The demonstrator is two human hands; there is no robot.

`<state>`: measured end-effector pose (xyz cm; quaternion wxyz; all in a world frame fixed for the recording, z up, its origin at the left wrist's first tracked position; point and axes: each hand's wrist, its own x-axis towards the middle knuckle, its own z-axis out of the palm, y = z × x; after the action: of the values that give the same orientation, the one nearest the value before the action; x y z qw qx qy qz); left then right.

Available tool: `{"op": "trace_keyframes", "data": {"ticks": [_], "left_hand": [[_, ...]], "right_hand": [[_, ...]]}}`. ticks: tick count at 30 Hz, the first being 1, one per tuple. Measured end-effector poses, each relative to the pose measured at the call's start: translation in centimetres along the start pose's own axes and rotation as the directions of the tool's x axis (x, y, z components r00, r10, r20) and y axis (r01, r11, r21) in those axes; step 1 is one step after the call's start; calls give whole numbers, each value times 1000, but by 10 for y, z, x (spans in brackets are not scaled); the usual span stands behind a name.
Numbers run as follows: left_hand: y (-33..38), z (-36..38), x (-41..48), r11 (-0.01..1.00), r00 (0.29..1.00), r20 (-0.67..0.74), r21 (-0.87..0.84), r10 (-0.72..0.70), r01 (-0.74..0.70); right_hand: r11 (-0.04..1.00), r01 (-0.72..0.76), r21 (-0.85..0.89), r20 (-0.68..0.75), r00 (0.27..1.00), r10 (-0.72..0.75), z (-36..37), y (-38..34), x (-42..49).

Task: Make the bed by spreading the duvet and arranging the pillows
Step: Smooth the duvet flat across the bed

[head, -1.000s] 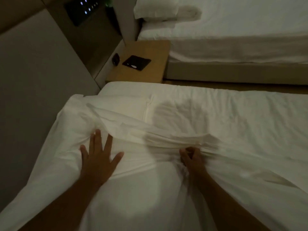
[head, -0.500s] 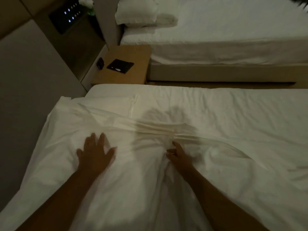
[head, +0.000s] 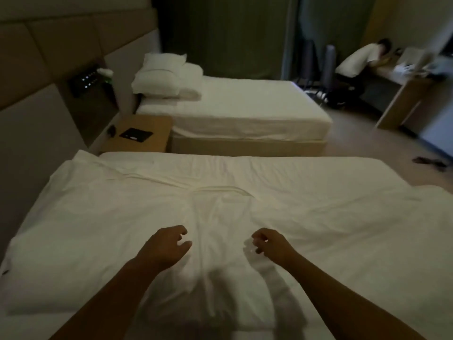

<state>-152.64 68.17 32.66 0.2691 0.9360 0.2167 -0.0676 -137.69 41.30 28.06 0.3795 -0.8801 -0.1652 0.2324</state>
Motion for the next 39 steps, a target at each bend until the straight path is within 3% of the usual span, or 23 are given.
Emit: {"op": "trace_keyframes", "data": {"ticks": [6, 13, 19, 24, 30, 35, 37, 39], "left_hand": [[71, 26, -63, 991, 982, 135, -32, 133, -130], [121, 14, -75, 982, 973, 131, 6, 189, -191], [167, 36, -6, 987, 981, 108, -2, 158, -159], [207, 100, 130, 972, 973, 24, 41, 230, -231], [225, 192, 269, 953, 951, -81, 58, 300, -296], [202, 243, 324, 885, 937, -56, 353, 346, -305], [189, 259, 331, 844, 956, -43, 483, 289, -234], [176, 274, 327, 845, 980, 57, 498, 189, -192]], "right_hand": [[990, -141, -18, -33, 990, 140, -69, 61, -139], [983, -162, -92, -116, 982, 151, -131, 75, -154], [956, -66, -286, -100, 994, 39, -175, 106, -66], [927, 43, -373, -111, 990, -91, -211, 149, 92], [851, 140, -506, -99, 971, -219, -198, 216, 227], [747, 152, -648, 60, 987, -149, -184, 248, 261], [676, 166, -718, 96, 986, -140, -172, 264, 263], [593, 173, -787, 87, 981, -172, -158, 280, 261]]}}
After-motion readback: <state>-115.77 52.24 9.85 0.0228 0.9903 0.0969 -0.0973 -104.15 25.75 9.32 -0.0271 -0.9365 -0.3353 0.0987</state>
